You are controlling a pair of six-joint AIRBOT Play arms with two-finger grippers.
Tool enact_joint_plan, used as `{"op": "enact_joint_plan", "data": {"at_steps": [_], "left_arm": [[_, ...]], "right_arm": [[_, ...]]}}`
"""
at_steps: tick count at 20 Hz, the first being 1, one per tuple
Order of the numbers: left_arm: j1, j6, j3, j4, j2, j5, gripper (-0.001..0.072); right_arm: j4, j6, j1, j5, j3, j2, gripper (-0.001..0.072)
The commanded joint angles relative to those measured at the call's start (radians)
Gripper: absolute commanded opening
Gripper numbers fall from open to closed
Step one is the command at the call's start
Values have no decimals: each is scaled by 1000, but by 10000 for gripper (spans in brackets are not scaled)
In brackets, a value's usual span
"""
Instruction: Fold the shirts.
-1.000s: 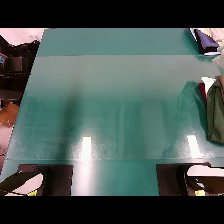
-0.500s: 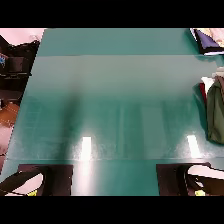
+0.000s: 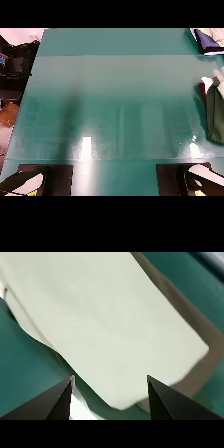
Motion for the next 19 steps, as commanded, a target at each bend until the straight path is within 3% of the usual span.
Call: {"op": "enact_joint_plan", "data": {"at_steps": [1, 6, 9, 10, 11, 12, 19], "left_arm": [[0, 5, 0, 0, 0, 24, 29], [0, 6, 0, -4, 0, 45, 29], [0, 6, 0, -4, 0, 85, 29], [0, 6, 0, -4, 0, 97, 29], [0, 6, 0, -4, 0, 110, 29], [0, 6, 0, -4, 0, 117, 29], [0, 6, 0, -4, 0, 157, 29]], "right_arm": [[29, 56, -65, 12, -105, 70, 530], [370, 60, -13, -93, -164, 181, 530], [477, 60, 134, -158, -203, 260, 527], [472, 60, 205, -173, -212, 286, 425], [472, 60, 275, -177, -219, 312, 195], [472, 58, 341, -171, -218, 329, 18], [453, 57, 768, -183, -216, 378, 16]]}}
